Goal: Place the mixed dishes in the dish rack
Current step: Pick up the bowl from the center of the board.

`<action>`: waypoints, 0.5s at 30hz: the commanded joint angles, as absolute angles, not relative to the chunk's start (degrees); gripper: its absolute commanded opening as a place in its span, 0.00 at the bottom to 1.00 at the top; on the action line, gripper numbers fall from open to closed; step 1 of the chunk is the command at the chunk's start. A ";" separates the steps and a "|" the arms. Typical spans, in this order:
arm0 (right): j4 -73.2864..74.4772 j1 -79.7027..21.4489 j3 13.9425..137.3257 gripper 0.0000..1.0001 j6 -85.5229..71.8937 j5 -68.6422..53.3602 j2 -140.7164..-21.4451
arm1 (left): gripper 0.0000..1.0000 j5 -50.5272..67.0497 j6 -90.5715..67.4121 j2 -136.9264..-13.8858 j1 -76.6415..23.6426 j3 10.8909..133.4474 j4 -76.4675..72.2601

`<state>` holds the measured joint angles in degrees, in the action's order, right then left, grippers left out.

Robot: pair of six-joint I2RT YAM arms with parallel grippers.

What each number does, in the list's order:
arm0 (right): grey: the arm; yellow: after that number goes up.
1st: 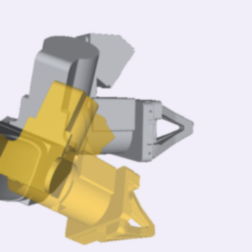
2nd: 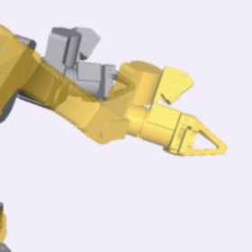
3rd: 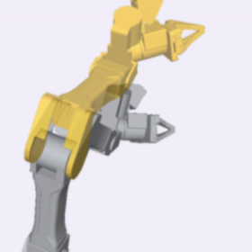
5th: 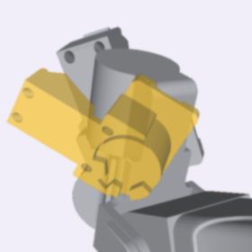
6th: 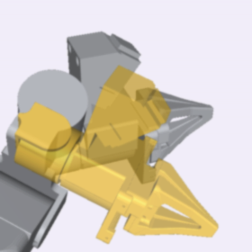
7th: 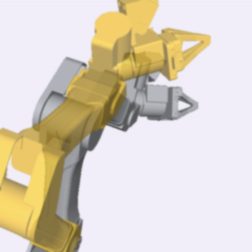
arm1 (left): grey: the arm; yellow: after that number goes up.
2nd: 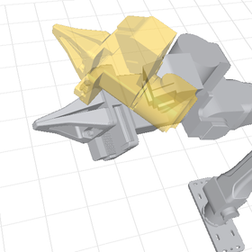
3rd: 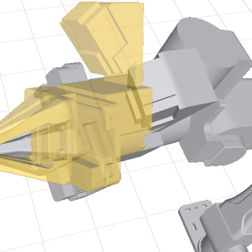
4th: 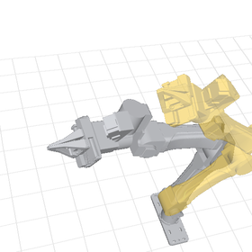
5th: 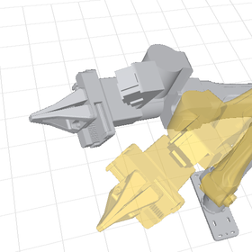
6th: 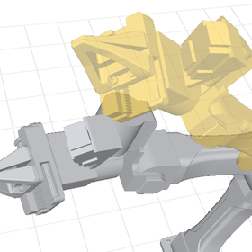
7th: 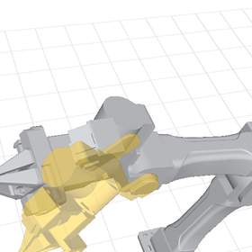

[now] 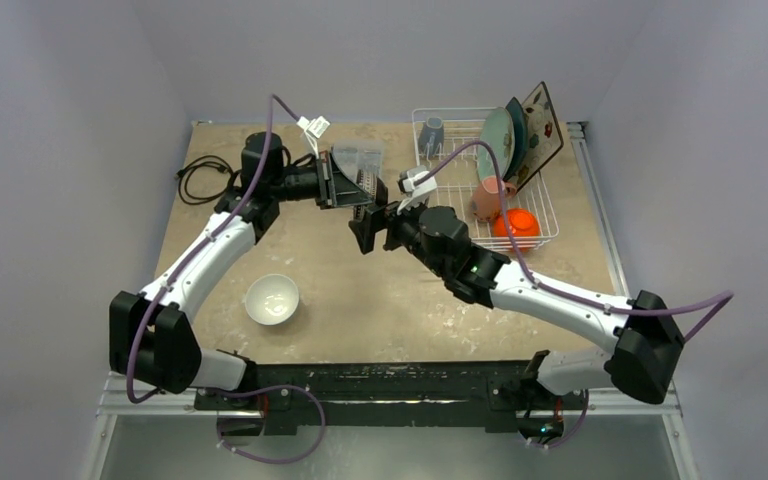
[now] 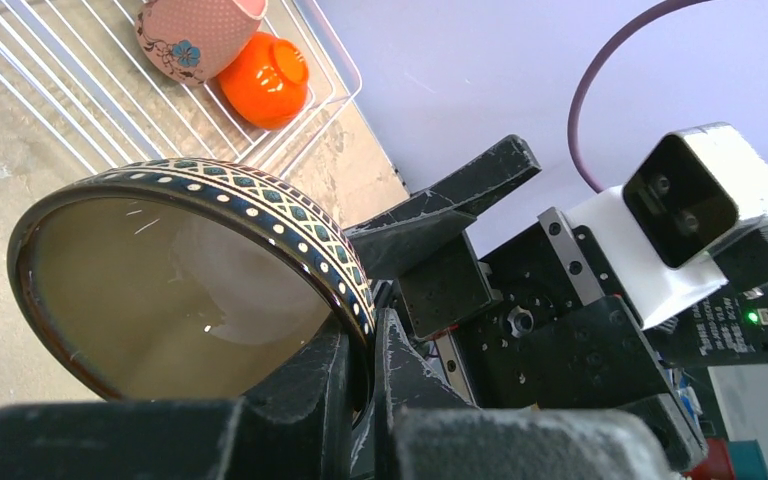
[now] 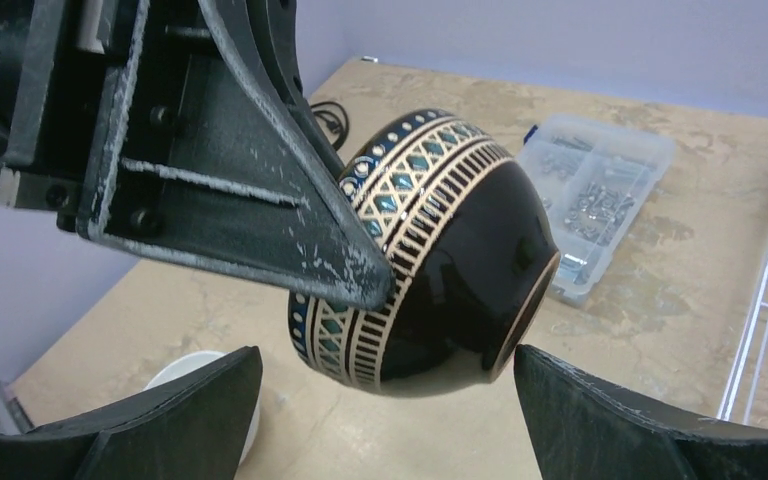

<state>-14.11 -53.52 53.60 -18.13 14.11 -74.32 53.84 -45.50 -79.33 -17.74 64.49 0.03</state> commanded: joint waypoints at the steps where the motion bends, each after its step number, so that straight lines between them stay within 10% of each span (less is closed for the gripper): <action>1: -15.95 -55.59 58.45 0.97 -17.84 21.86 -75.36 | 0.00 55.98 -46.07 -79.44 -17.49 66.07 -5.09; 15: -14.09 -59.68 61.74 0.77 -20.48 33.51 -79.34 | 0.00 55.68 -45.62 -79.96 -17.49 66.27 -4.14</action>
